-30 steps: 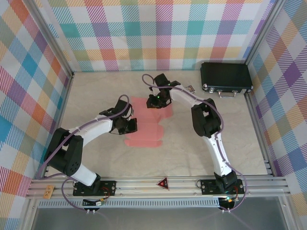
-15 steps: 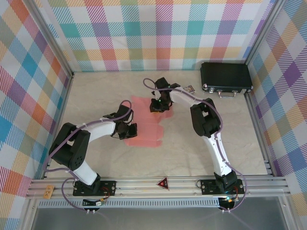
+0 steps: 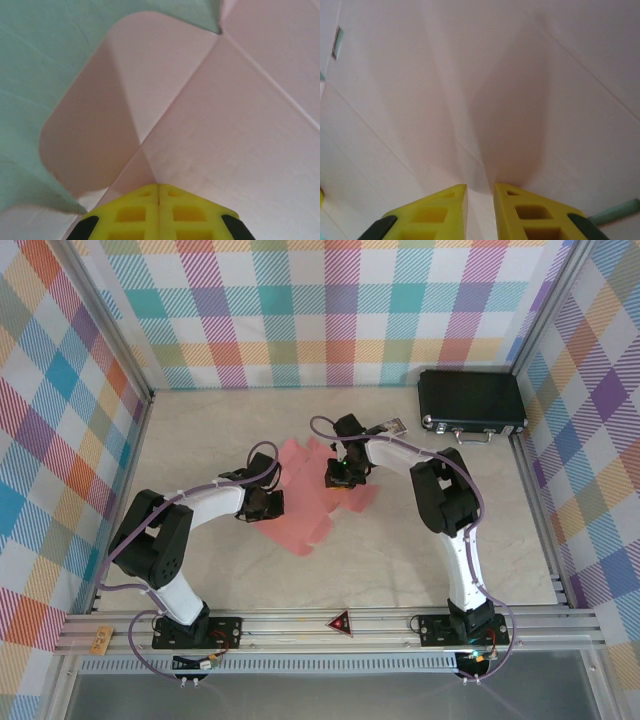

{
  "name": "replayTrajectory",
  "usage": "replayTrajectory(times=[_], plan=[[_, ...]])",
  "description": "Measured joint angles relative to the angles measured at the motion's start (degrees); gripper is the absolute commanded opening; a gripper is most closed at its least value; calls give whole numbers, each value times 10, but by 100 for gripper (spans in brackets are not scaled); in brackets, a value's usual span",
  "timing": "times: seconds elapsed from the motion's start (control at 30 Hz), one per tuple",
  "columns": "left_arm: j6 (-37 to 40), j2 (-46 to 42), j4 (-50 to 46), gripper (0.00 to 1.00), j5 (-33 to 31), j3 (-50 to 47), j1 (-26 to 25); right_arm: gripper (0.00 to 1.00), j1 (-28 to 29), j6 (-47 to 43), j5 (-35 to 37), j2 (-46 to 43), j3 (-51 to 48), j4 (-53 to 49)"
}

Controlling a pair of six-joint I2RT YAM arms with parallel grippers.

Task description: Fold the paper box

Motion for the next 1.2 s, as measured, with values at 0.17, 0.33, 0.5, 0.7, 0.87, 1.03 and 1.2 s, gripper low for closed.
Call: replayTrajectory(times=[0.17, 0.33, 0.5, 0.7, 0.87, 1.03, 1.2], plan=[[16, 17, -17, 0, -23, 27, 0, 26, 6, 11, -4, -21, -30, 0], [33, 18, -35, 1, -25, 36, 2, 30, 11, 3, -3, -42, -32, -2], [45, 5, -48, 0, -11, 41, 2, 38, 4, -28, -4, -73, -8, -5], [43, -22, -25, 0, 49, 41, 2, 43, -39, -88, -4, -75, 38, -12], [24, -18, 12, 0, 86, 37, 2, 50, -80, -142, 16, -40, 94, -21], [6, 13, 30, 0, 90, 37, 2, 61, -111, -196, 20, 26, 144, -46], [-10, 38, 31, 0, 78, 34, 2, 62, -124, -240, 5, 72, 170, -84]])
